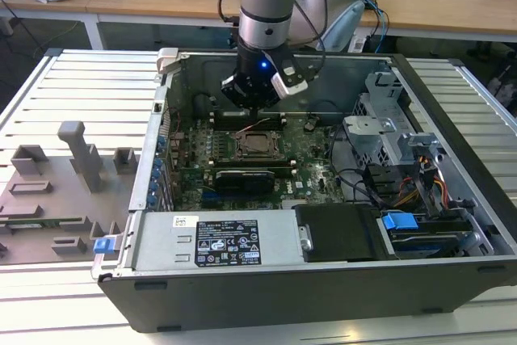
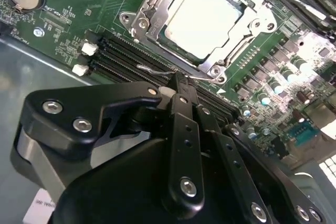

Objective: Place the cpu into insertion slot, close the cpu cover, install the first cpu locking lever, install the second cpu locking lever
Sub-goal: 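Install the first cpu locking lever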

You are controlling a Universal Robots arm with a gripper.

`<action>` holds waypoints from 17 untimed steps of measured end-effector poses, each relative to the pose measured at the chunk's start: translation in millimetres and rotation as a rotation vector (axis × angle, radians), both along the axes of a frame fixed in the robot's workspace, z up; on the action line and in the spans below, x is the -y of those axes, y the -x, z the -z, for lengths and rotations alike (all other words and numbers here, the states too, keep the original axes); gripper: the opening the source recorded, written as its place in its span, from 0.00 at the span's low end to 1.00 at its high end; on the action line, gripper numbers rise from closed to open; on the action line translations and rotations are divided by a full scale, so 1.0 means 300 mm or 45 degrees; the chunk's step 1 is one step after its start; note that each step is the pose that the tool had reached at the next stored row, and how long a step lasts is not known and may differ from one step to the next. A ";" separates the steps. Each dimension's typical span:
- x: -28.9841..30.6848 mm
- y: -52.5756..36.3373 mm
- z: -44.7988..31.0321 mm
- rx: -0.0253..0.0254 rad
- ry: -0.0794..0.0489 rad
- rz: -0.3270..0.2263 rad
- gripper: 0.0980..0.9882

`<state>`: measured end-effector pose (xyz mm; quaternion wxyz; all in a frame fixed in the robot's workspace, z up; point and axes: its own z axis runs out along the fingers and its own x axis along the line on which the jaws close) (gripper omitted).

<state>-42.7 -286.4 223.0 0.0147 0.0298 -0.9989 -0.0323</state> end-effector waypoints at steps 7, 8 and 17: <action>0.000 -0.039 0.034 -0.0026 0.000 0.000 0.01; 0.000 -0.043 0.039 -0.0034 0.000 0.000 0.01; 0.022 -0.065 0.066 -0.0064 0.000 0.000 0.01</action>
